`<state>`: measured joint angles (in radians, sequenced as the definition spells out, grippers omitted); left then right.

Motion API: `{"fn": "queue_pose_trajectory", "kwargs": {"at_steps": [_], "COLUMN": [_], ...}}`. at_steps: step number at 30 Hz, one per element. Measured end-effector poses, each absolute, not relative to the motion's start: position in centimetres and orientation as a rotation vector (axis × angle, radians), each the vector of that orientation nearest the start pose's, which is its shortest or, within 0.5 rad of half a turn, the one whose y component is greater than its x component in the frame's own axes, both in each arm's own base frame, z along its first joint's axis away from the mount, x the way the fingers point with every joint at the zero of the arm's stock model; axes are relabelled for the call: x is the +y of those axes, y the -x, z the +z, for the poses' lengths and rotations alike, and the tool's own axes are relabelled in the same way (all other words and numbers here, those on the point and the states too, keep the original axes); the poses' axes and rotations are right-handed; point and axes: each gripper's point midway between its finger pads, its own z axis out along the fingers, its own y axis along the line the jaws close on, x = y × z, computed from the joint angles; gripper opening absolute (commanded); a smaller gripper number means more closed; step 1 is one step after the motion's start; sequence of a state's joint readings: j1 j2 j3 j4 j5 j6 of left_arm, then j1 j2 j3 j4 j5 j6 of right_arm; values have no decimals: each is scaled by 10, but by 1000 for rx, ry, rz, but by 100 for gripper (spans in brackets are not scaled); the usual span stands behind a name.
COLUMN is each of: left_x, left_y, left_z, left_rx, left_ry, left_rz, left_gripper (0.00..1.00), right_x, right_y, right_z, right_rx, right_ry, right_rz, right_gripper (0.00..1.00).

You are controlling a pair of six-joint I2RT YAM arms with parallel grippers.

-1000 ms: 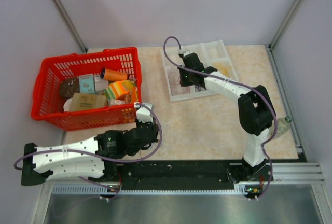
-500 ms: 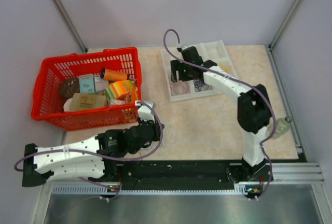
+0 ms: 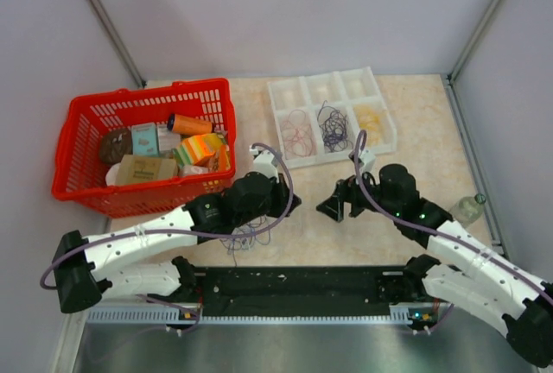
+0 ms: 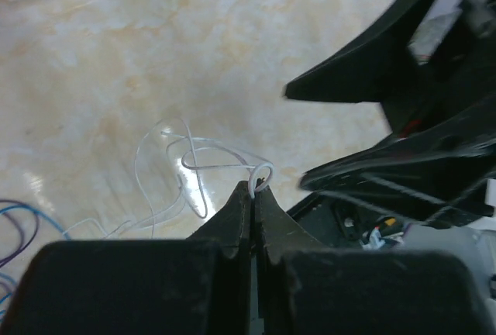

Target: Untangle the cables

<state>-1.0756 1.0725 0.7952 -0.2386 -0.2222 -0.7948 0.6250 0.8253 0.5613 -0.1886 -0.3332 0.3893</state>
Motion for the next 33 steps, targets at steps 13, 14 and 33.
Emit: {"fn": "queue_pose_trajectory", "kwargs": {"at_steps": [13, 14, 33], "left_x": [-323, -322, -282], "left_y": [-169, -169, -164], "left_z": [218, 216, 197], "left_rx": [2182, 2188, 2174], "left_ry": [-176, -175, -123], "left_rz": [-1041, -1034, -958], "left_gripper": [0, 0, 33], "right_x": [259, 259, 224], "right_y": [-187, -187, -211], "right_z": [166, 167, 268], "right_rx": [1946, 1938, 1806], "right_ry": [680, 685, 347], "right_rz": [1050, 1044, 903], "right_gripper": [24, 16, 0]}}
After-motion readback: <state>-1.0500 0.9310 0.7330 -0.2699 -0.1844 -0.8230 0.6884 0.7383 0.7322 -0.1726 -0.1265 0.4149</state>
